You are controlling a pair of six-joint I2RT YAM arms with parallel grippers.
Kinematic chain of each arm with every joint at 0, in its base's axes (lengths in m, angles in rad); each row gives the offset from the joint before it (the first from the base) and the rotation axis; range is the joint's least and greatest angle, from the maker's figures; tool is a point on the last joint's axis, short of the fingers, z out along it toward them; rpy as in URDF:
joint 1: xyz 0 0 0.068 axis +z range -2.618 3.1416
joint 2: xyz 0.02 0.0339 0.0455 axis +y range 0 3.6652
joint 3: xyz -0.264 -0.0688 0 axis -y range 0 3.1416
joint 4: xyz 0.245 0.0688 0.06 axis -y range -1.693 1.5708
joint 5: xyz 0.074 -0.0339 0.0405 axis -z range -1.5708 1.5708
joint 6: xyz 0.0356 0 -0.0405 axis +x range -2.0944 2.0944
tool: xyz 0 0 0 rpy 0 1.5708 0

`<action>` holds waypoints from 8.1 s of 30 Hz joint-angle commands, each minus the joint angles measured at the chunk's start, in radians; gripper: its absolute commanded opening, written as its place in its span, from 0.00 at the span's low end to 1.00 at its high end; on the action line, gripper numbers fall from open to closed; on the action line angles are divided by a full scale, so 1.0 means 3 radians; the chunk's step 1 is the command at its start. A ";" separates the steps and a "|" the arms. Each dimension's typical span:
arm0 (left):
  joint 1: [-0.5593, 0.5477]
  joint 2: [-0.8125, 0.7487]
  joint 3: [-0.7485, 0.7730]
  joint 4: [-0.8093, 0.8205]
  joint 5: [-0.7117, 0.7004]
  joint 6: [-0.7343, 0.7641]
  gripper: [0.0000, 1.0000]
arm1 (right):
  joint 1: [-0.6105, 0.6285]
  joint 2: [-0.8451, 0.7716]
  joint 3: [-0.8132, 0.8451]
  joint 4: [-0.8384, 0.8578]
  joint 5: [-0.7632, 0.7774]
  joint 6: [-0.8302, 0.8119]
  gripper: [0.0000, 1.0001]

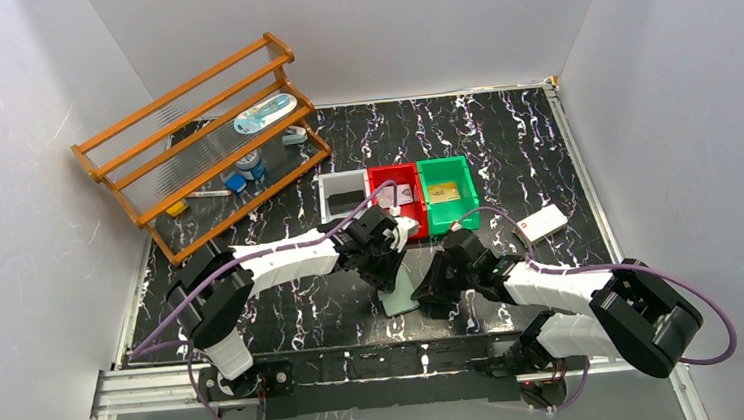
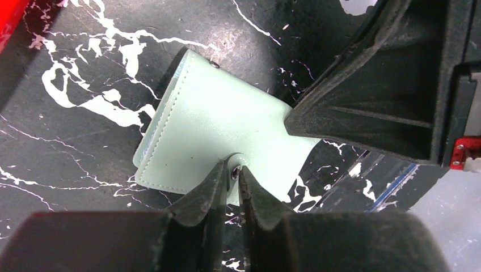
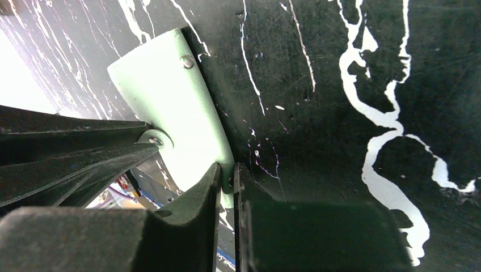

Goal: Take the credit cards out of the card holder

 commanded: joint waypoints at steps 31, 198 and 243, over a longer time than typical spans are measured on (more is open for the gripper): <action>-0.0034 -0.0170 -0.0099 -0.0003 0.1451 0.0333 0.00 | -0.0002 -0.0025 -0.0028 -0.0379 0.0517 0.0129 0.11; 0.0139 -0.0935 -0.1343 0.0780 0.0066 -0.3145 0.37 | 0.1107 0.0266 0.1185 -0.1534 0.1377 -0.0575 0.44; 0.0140 -0.1107 0.0069 -0.0423 -0.0034 -0.1347 0.00 | 0.0943 -0.0742 0.1211 -0.1814 0.2280 -0.0075 0.62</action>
